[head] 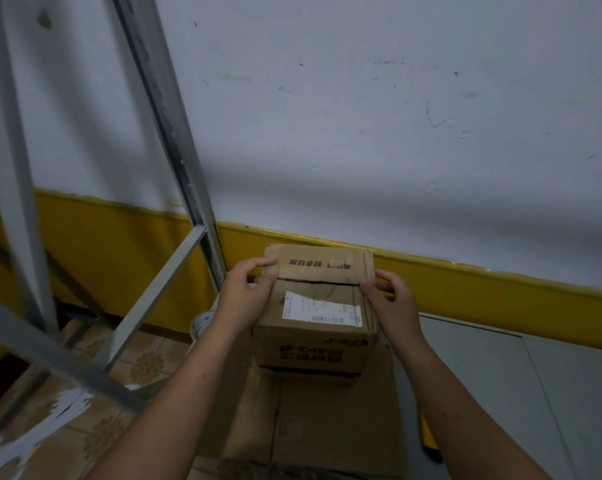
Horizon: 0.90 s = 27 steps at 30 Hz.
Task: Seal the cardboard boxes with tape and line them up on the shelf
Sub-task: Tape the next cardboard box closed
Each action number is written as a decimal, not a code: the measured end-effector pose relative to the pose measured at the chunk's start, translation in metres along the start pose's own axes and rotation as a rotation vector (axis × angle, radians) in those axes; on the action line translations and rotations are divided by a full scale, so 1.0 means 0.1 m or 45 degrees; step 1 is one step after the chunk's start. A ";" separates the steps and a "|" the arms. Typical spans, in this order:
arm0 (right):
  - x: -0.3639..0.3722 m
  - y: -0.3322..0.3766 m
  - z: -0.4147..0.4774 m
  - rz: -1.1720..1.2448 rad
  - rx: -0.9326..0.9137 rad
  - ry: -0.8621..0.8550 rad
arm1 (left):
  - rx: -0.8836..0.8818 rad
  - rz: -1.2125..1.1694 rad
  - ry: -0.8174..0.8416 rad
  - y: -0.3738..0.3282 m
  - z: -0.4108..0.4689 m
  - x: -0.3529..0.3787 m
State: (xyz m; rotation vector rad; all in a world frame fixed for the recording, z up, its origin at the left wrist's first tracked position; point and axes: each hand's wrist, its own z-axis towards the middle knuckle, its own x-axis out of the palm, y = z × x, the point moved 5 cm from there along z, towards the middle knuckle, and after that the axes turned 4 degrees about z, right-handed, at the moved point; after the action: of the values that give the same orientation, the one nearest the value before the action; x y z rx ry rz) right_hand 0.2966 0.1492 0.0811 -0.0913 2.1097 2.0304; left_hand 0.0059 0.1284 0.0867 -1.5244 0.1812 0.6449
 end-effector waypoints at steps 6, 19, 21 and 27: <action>-0.06 0.05 0.00 0.013 0.014 -0.009 | -0.072 -0.273 0.068 -0.11 -0.04 -0.04; -0.14 0.13 -0.07 0.008 0.009 -0.043 | -0.019 -0.280 0.042 -0.08 -0.09 -0.16; -0.14 0.13 -0.06 0.008 0.017 -0.046 | -0.012 -0.269 0.066 -0.07 -0.10 -0.14; -0.20 0.10 -0.07 -0.011 0.025 -0.099 | 0.021 -0.180 0.066 0.04 -0.15 -0.12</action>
State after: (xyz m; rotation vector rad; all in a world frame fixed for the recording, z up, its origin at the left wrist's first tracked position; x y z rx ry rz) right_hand 0.3130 0.1409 0.0945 -0.0180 2.0782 1.9751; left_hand -0.0015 0.1104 0.0884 -1.5240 0.1163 0.4911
